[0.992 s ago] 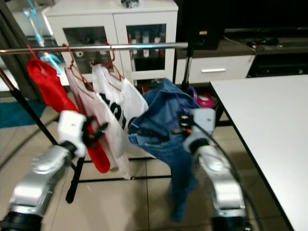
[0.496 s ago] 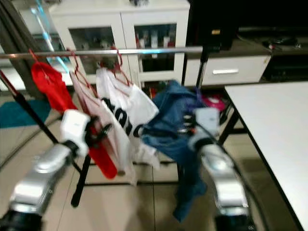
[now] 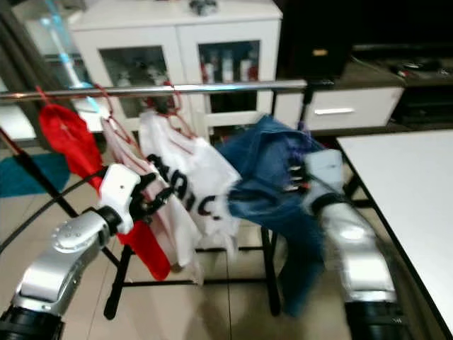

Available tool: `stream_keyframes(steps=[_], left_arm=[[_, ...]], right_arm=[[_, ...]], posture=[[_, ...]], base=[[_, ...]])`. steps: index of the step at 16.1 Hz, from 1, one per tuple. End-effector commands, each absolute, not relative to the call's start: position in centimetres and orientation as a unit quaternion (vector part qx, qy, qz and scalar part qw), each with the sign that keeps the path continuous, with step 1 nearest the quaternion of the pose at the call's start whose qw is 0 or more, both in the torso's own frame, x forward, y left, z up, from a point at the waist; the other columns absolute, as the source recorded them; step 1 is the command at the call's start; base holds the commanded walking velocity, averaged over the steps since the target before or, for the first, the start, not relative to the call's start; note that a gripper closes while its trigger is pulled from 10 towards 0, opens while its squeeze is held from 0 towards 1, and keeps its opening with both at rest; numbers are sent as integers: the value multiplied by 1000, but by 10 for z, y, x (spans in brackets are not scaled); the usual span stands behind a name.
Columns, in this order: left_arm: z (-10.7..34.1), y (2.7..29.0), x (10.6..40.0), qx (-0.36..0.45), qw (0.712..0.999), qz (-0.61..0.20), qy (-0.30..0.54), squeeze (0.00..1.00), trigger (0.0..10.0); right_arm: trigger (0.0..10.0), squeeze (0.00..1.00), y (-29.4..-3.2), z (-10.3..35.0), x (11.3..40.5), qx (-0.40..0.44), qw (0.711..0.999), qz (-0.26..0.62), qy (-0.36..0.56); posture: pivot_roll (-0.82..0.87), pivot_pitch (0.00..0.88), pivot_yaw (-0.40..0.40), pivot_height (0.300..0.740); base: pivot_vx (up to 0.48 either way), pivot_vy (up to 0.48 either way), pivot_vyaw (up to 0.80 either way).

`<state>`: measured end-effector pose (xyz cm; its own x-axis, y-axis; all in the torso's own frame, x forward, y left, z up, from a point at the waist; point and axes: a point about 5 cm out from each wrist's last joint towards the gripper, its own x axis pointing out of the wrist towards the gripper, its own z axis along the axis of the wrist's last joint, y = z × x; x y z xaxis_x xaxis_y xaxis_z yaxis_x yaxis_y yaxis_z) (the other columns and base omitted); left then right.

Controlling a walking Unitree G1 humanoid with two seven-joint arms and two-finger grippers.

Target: Hang hanger

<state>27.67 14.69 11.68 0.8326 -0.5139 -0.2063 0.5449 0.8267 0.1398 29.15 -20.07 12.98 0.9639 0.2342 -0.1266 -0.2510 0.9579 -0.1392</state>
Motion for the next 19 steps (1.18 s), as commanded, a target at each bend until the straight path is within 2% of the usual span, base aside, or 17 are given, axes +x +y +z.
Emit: stream_keyframes(steps=[1,2,3,5,8,12,15,19], left_arm=[[120,154,276,110,951,-278,75,0,10000],[122,153,275,113,949,-286,74,0,10000],[123,153,273,125,942,-303,75,0,10000],[122,154,271,129,939,-309,77,0,10000],[128,148,268,103,938,-325,61,0,10000],[139,134,268,87,918,-386,35,0,10000],[142,130,269,97,908,-405,36,0,10000],[142,131,271,106,904,-412,38,0,10000]], right_arm=[[10000,0,-181,140,296,-87,978,186,23],[10000,0,-181,139,297,-103,976,190,22],[10000,0,-184,144,304,-75,985,156,9],[10000,0,-183,147,308,-67,987,145,-9],[10000,0,-185,160,320,-43,992,103,-54],[10000,0,-182,175,345,-19,993,80,-82],[10000,0,-185,175,361,-26,997,52,-57],[10000,0,-205,158,380,-20,999,-9,36]], posture=[[-70,0,45,740],[-65,0,43,740],[-56,0,37,740],[-53,0,41,740],[-48,0,38,740],[-49,0,50,740],[-50,0,63,740],[-39,0,58,740]], base=[[285,0,0],[289,0,0],[285,0,0],[285,0,0],[0,0,0],[0,0,0],[0,0,0],[0,0,0]])
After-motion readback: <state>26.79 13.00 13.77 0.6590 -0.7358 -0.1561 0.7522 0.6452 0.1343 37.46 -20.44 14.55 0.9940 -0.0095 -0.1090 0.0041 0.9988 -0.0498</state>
